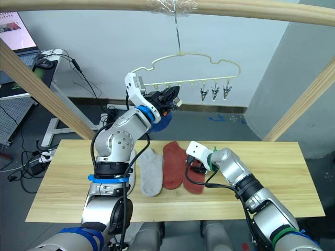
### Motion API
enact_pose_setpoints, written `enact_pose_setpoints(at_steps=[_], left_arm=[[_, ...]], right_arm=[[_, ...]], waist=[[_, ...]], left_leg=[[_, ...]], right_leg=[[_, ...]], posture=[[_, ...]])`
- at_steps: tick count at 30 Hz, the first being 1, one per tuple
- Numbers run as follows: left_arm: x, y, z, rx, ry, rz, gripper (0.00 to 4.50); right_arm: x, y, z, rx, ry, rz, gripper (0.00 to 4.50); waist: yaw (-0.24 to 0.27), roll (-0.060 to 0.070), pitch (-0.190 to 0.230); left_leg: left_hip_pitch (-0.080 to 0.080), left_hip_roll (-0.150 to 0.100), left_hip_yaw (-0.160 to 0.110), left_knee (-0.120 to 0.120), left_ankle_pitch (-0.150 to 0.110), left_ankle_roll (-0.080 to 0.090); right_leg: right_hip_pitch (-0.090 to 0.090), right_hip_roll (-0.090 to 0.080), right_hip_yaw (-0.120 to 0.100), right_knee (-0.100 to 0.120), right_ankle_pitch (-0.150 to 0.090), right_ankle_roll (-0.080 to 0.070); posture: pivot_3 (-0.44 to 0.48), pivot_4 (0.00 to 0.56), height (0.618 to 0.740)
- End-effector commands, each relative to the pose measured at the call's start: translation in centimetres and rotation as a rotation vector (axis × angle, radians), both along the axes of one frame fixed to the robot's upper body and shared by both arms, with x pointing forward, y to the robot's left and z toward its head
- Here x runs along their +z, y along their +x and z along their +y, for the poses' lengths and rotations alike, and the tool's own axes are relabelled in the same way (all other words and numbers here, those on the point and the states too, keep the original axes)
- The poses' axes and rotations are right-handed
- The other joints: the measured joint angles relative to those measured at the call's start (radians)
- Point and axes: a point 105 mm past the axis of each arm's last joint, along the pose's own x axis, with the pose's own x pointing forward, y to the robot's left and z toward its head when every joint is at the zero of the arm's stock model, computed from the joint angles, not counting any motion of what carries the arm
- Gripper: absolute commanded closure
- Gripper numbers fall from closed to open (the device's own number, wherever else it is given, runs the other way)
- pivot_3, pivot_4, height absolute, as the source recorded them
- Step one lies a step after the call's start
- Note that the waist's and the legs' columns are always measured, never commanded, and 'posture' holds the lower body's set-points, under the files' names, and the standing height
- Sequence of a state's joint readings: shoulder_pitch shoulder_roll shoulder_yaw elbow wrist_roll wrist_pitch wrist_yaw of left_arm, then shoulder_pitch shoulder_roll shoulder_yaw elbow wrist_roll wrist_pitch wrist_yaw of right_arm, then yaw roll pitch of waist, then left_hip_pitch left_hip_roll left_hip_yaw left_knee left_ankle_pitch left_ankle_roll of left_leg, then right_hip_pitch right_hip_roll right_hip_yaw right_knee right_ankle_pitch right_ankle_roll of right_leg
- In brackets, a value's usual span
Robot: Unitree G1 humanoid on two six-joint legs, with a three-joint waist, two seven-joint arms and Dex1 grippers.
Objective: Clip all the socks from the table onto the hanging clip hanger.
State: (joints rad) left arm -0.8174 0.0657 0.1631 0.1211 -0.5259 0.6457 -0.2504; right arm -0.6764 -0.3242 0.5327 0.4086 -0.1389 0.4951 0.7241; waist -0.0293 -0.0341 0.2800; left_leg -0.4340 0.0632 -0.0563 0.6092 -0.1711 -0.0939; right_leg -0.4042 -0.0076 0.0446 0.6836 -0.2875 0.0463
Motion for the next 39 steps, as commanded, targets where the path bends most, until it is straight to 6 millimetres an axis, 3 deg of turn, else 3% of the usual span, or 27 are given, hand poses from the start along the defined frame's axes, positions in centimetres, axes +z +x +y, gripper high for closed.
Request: enact_pose_setpoints(at_steps=[1, 6, 8, 13, 16, 26, 32, 39], left_arm=[[1.8, -0.5, -0.2, -0.003, -0.005, -0.075, 4.23], [1.9, -0.5, -0.2, -0.004, -0.004, -0.076, 4.23], [1.9, -0.5, -0.1, -0.004, -0.004, -0.074, 4.23], [1.8, -0.4, 0.2, -0.012, -0.018, -0.056, 4.23], [1.9, -0.4, 0.5, -0.018, -0.039, -0.037, 4.23], [2.0, 0.2, 1.7, -0.068, -0.193, 0.086, 4.23], [1.9, 0.2, 1.8, -0.074, -0.212, 0.116, 4.23], [1.2, 0.3, 2.3, -0.079, -0.283, 0.199, 4.23]], right_arm=[[-1.8, -0.4, -1.4, -0.042, -0.053, 0.049, 2.24], [-1.8, -0.4, -1.6, -0.049, -0.042, 0.065, 4.01], [-1.8, -0.4, -1.6, -0.052, -0.041, 0.067, 4.47], [-1.4, -0.4, -1.8, -0.082, 0.0, 0.088, 4.47], [-0.1, -0.5, -1.9, -0.099, 0.053, 0.083, 4.47], [6.9, -2.3, -1.9, -0.134, 0.34, 0.093, 4.47], [11.5, -1.7, -0.8, -0.122, 0.427, 0.035, 4.47], [15.6, -0.7, 0.4, -0.088, 0.5, -0.016, 4.47]], waist=[[0.0, 0.0, 0.0], [0.0, 0.0, 0.0], [0.0, 0.0, 0.0], [0.0, 0.0, 0.0], [0.002, 0.0, 0.0], [-0.002, 0.0, 0.0], [-0.004, 0.0, 0.0], [-0.004, 0.0, 0.0]], left_leg=[[0.0, 0.0, 0.0, 0.0, 0.0, 0.0], [0.0, 0.0, 0.0, 0.001, 0.0, 0.0], [0.0, 0.0, 0.0, 0.001, 0.0, 0.0], [0.0, 0.0, 0.0, 0.001, 0.0, 0.0], [0.0, 0.0, 0.0, 0.001, 0.0, 0.0], [-0.001, 0.0, 0.0, 0.0, 0.001, -0.002], [-0.001, 0.0, 0.0, 0.001, 0.001, -0.002], [-0.001, 0.0, 0.0, 0.001, 0.001, -0.002]], right_leg=[[0.0, 0.0, 0.0, 0.0, 0.0, 0.0], [0.0, 0.0, 0.0, 0.0, 0.002, 0.001], [0.0, 0.0, 0.0, 0.0, 0.002, 0.001], [0.0, 0.0, 0.0, 0.0, 0.002, 0.001], [0.0, 0.0, 0.0, 0.0, 0.002, 0.001], [0.0, 0.0, 0.0, 0.0, 0.002, 0.001], [-0.001, 0.0, 0.0, 0.0, 0.002, 0.001], [-0.001, 0.0, 0.0, 0.0, 0.002, 0.001]], posture=[[0.032, 0.239, 0.74], [0.032, 0.235, 0.74], [0.032, 0.233, 0.74], [0.026, 0.229, 0.74], [0.019, 0.223, 0.74], [-0.016, 0.21, 0.74], [-0.026, 0.208, 0.74], [-0.031, 0.207, 0.74]])
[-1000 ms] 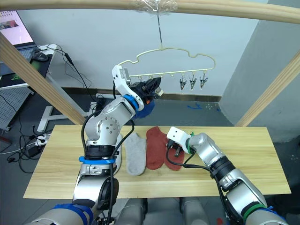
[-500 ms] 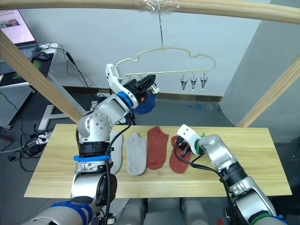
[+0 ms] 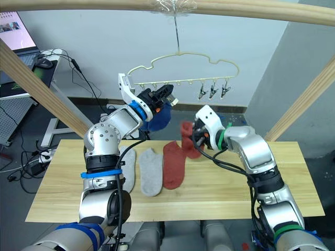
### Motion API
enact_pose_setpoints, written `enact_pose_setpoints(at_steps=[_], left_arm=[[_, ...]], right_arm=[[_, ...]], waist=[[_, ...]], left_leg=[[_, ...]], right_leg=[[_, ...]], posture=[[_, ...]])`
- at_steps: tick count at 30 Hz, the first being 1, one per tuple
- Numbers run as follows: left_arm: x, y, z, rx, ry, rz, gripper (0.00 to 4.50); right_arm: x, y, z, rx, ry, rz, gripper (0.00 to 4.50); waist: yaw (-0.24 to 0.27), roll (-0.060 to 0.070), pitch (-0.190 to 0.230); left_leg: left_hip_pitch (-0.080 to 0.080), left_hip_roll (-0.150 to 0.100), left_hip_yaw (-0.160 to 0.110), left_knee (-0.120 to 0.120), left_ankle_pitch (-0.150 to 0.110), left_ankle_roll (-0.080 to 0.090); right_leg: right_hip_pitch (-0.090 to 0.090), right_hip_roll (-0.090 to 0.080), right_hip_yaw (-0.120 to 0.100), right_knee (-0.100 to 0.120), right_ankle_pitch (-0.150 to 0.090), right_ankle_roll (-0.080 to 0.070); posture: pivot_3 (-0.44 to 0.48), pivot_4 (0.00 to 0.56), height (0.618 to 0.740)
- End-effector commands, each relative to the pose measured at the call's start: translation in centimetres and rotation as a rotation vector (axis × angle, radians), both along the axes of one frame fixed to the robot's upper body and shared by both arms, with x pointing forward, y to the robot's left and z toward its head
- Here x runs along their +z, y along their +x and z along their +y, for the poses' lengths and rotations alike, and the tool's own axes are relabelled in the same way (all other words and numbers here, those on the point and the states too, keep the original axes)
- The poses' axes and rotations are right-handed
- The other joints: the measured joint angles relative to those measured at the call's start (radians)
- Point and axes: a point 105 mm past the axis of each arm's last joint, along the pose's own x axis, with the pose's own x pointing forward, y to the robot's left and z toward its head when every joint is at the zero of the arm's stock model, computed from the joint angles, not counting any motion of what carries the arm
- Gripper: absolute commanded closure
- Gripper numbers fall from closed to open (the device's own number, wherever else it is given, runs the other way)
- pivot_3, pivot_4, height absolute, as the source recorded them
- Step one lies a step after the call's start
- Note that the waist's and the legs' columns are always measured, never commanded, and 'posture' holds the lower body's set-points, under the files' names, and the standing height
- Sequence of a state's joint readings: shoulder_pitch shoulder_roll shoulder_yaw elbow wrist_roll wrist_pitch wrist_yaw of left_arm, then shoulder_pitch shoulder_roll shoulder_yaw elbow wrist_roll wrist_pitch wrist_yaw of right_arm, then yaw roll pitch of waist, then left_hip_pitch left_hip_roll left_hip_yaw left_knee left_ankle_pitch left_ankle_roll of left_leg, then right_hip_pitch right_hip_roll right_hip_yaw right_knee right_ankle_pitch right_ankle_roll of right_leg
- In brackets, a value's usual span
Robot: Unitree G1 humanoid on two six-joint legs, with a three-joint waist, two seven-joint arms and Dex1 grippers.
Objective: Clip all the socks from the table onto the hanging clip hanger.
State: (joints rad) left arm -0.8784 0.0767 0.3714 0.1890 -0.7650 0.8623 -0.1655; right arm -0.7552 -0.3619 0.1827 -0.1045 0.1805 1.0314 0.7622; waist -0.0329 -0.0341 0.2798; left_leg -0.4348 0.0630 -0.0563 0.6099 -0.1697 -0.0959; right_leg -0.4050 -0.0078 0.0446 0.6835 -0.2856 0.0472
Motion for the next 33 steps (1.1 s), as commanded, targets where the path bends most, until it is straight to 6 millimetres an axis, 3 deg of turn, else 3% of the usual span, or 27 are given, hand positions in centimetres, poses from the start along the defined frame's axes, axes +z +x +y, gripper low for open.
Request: enact_pose_setpoints(at_steps=[1, 12, 33], left_arm=[[1.1, -0.2, 0.2, -0.014, -0.051, 0.0, 4.23], [0.7, -0.2, -0.3, -0.034, -0.058, 0.033, 4.23], [0.8, -0.3, -0.2, -0.016, -0.051, 0.027, 4.23]], right_arm=[[2.6, 0.3, 0.5, 0.016, 0.063, -0.046, 4.47], [4.4, 1.1, 0.9, 0.031, 0.074, -0.08, 4.47], [3.5, 1.6, 2.0, 0.059, 0.054, -0.063, 4.47]], waist=[[0.0, 0.0, 0.0], [0.0, 0.0, 0.0], [0.0, 0.0, 0.0]], left_leg=[[0.0, 0.0, 0.0, 0.0, 0.0, 0.0], [0.0, 0.0, 0.0, 0.0, 0.0, -0.001], [0.0, 0.0, 0.0, 0.0, 0.001, -0.001]], right_leg=[[0.0, 0.0, 0.0, 0.0, 0.0, 0.0], [0.0, 0.0, 0.0, 0.0, 0.0, 0.0], [0.0, 0.0, 0.0, 0.001, 0.0, 0.0]], posture=[[-0.031, 0.207, 0.74], [-0.036, 0.201, 0.74], [-0.01, 0.202, 0.74]])
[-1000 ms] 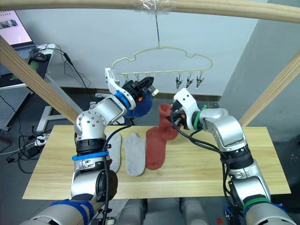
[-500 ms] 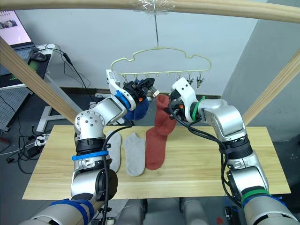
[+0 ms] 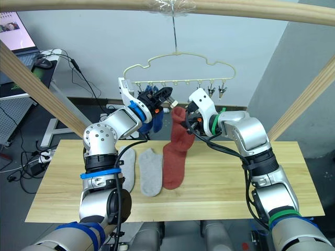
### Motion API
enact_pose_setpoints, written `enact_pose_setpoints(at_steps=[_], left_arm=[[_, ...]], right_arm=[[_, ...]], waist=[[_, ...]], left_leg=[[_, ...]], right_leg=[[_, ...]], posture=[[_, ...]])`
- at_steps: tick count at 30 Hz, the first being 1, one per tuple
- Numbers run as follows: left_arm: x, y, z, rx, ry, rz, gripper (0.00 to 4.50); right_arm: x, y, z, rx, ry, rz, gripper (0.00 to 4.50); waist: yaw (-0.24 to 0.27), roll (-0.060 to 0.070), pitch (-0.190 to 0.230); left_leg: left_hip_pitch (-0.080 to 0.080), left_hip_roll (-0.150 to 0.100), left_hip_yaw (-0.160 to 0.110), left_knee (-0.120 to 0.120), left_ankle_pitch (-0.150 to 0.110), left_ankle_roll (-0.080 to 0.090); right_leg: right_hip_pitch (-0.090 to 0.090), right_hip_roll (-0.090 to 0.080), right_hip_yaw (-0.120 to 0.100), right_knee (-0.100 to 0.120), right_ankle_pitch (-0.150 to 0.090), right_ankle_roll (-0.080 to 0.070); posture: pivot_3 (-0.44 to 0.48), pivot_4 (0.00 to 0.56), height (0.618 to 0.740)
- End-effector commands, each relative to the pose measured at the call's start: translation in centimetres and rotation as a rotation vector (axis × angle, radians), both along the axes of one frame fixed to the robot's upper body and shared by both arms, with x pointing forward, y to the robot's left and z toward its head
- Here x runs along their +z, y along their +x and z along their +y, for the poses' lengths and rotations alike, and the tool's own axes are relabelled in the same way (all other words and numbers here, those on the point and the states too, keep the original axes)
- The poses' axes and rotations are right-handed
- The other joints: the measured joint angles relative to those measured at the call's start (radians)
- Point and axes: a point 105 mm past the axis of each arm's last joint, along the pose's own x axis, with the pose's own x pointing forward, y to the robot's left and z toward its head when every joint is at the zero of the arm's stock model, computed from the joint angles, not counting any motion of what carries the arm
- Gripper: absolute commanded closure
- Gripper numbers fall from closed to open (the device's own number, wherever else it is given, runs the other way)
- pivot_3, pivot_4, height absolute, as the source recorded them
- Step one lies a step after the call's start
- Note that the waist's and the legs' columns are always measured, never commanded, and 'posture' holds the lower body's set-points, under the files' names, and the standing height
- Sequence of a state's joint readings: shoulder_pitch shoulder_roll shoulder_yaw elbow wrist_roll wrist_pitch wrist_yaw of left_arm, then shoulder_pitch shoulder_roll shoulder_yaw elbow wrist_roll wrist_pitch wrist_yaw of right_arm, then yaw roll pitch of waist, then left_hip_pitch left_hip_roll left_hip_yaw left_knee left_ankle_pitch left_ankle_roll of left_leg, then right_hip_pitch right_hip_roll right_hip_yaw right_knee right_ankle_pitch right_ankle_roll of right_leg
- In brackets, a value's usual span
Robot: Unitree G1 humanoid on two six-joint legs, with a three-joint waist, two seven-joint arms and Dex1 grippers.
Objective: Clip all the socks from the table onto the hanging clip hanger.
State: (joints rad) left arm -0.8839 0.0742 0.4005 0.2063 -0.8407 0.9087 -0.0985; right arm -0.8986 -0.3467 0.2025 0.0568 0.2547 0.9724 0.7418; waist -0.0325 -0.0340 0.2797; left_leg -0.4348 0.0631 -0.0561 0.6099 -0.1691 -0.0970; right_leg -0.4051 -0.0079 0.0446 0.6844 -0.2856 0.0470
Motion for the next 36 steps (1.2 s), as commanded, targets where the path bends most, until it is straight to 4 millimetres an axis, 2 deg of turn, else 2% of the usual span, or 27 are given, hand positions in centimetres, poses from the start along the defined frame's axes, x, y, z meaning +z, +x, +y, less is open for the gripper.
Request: enact_pose_setpoints(at_steps=[1, 21, 36], left_arm=[[1.2, -0.3, -0.2, -0.003, -0.003, -0.044, 4.23], [0.9, -0.4, -0.4, -0.006, 0.003, -0.04, 4.23], [0.7, -0.6, -0.6, -0.02, 0.014, -0.045, 4.23]], right_arm=[[1.1, -0.1, 0.4, 0.02, 0.013, -0.043, 4.47], [3.5, 0.5, 1.1, 0.04, 0.035, -0.093, 4.47], [4.0, 0.7, 1.5, 0.048, 0.048, -0.101, 4.47]], waist=[[0.0, 0.0, 0.0], [0.0, 0.0, 0.0], [0.001, 0.0, 0.0]], left_leg=[[0.0, 0.0, 0.0, 0.0, 0.0, 0.0], [0.0, 0.0, 0.0, 0.0, 0.0, 0.0], [0.0, 0.0, 0.0, 0.0, 0.0, 0.0]], right_leg=[[0.0, 0.0, 0.0, 0.0, 0.0, 0.0], [0.0, 0.0, 0.0, 0.001, 0.0, 0.0], [-0.001, 0.0, 0.0, 0.002, 0.0, 0.0]], posture=[[-0.01, 0.202, 0.74], [-0.01, 0.2, 0.74], [-0.006, 0.201, 0.74]])
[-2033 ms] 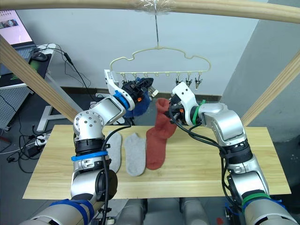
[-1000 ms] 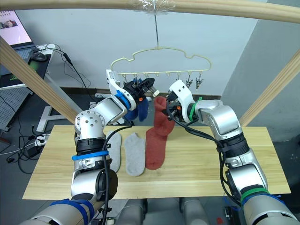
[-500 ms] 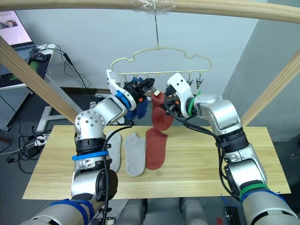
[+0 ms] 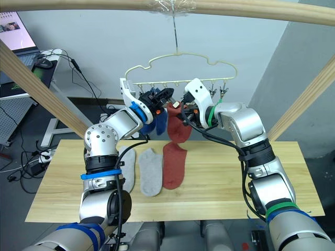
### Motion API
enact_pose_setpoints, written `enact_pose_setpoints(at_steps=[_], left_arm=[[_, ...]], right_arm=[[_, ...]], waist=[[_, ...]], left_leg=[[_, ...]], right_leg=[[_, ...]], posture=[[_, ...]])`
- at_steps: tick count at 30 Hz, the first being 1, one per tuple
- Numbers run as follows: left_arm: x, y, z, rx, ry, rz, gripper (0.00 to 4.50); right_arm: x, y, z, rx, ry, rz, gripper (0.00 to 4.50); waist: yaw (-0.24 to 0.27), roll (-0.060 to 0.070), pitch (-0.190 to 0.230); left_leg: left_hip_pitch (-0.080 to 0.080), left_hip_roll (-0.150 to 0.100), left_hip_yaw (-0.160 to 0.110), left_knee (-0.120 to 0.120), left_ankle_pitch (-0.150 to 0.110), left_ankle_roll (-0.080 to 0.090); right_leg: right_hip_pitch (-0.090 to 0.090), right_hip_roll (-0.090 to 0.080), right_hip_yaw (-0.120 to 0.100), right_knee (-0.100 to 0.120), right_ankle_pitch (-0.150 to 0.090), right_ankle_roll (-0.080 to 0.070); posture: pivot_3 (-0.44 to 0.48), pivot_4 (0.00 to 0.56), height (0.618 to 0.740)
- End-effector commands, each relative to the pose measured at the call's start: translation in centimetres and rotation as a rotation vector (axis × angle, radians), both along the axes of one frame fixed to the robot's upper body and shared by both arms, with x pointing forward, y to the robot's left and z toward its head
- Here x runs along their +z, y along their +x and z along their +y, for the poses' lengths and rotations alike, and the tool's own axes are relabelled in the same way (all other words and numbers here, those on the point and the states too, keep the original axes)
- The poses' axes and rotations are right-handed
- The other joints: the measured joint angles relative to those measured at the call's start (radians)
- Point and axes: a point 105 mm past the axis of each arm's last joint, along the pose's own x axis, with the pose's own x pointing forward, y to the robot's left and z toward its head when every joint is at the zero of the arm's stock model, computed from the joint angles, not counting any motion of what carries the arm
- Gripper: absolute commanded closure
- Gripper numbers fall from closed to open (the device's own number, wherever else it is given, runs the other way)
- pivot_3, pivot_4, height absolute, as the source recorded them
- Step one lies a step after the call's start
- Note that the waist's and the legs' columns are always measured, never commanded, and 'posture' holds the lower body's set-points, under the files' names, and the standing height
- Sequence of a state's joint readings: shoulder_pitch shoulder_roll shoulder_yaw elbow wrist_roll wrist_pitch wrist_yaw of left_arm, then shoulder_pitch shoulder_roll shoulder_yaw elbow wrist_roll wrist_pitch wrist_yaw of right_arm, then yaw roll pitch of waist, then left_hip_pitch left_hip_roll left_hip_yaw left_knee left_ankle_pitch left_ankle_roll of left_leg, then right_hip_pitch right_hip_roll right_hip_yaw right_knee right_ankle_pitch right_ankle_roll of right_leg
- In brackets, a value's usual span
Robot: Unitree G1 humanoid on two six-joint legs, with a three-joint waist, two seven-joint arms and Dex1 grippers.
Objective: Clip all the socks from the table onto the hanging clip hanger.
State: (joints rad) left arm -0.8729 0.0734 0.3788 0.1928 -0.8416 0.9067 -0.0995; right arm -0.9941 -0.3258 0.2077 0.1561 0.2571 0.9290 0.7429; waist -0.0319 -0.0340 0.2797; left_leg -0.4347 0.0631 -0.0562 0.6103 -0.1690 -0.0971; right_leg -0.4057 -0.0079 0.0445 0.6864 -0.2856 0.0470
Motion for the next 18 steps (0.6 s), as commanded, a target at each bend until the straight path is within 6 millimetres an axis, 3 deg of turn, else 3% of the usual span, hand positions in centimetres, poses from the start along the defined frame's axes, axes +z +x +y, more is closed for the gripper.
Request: enact_pose_setpoints(at_steps=[1, 8, 13, 18], left_arm=[[0.8, -0.4, -0.3, -0.015, -0.005, -0.04, 4.23], [0.9, -0.5, -0.3, -0.025, -0.017, -0.038, 2.0], [1.7, -1.0, -0.4, -0.054, -0.037, -0.071, 2.0], [1.9, -1.8, -0.2, -0.063, 0.052, -0.122, 1.96]], right_arm=[[2.1, -0.3, 0.5, 0.032, 0.034, -0.065, 4.47], [1.9, -0.3, 0.3, 0.027, 0.031, -0.064, 4.5], [1.3, -0.3, 0.0, 0.018, 0.026, -0.051, 4.5], [0.7, -0.5, 0.0, 0.02, 0.024, -0.038, 3.11]], waist=[[0.0, 0.0, 0.0], [0.0, 0.0, 0.0], [0.0, 0.0, 0.0], [0.0, 0.0, 0.0]], left_leg=[[0.0, 0.0, 0.0, 0.0, 0.0, 0.0], [0.0, 0.0, 0.0, 0.0, 0.0, 0.0], [0.0, 0.0, 0.0, 0.0, 0.0, 0.0], [0.0, 0.0, 0.0, 0.0, 0.0, 0.0]], right_leg=[[0.0, 0.0, 0.0, 0.0, 0.0, 0.0], [0.0, 0.0, 0.0, 0.0, 0.0, 0.0], [0.0, 0.0, 0.0, 0.0, 0.0, 0.0], [0.0, 0.0, 0.0, 0.0, 0.0, 0.0]], posture=[[-0.006, 0.201, 0.74], [-0.006, 0.201, 0.74], [-0.001, 0.201, 0.74], [0.006, 0.201, 0.74]])
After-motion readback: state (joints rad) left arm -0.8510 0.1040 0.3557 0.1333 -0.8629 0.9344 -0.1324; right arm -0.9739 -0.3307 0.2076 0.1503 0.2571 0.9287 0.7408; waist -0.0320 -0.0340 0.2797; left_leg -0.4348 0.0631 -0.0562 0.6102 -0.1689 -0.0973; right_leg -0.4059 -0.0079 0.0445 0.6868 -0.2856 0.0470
